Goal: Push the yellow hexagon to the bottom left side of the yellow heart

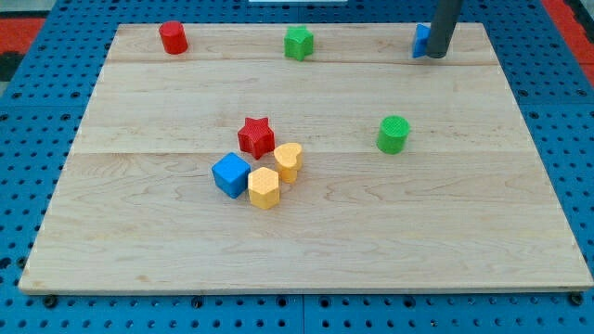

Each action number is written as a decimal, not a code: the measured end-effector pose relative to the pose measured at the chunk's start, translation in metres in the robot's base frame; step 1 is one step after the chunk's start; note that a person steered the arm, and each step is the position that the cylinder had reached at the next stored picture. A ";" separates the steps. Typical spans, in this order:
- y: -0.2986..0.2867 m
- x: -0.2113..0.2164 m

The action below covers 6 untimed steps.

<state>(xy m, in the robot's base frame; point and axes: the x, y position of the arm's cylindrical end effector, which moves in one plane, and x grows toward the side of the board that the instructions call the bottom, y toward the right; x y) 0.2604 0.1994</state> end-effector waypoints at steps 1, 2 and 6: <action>0.001 0.000; 0.001 0.028; -0.196 0.301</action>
